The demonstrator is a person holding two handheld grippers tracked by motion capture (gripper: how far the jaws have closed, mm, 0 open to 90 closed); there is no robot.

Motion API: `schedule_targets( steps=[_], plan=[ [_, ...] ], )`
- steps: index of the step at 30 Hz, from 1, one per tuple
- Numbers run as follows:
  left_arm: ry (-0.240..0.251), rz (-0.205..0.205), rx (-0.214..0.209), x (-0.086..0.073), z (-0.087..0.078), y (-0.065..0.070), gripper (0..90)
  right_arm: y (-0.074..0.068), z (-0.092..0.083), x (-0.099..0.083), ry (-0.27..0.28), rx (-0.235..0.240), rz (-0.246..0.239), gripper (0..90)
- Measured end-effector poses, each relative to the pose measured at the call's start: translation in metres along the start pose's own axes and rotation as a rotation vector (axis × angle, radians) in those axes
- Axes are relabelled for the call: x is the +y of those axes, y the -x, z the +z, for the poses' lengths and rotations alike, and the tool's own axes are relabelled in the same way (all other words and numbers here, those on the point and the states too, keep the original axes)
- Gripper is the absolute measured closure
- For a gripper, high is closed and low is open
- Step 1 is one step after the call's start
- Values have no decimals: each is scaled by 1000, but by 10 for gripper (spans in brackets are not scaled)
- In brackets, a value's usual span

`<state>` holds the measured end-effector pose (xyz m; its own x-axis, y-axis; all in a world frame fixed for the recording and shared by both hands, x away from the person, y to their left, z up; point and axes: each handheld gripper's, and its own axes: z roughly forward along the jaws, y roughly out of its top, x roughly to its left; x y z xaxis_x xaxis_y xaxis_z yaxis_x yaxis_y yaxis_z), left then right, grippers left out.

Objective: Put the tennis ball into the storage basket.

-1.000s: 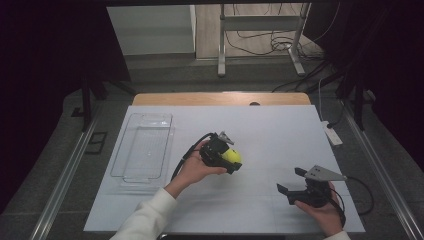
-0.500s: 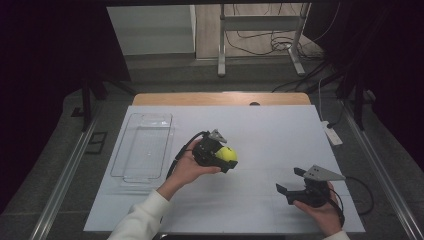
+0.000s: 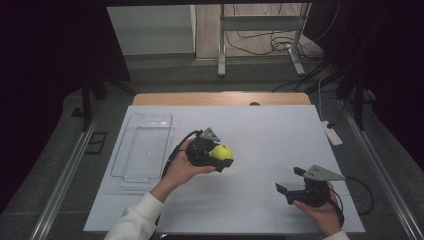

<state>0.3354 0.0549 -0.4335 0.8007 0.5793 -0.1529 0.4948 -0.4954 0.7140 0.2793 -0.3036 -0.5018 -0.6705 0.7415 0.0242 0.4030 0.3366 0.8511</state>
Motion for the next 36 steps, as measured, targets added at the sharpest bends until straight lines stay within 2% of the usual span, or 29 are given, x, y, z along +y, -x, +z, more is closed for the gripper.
schedule_targets(
  steps=[22,36],
  plan=[
    [67,-23,16,-8,-26,-9,262,-1,2,0,-3,3,-2,88],
    [136,-52,48,-11,-42,-18,262,-1,2,0,-6,3,0,88]
  ],
)
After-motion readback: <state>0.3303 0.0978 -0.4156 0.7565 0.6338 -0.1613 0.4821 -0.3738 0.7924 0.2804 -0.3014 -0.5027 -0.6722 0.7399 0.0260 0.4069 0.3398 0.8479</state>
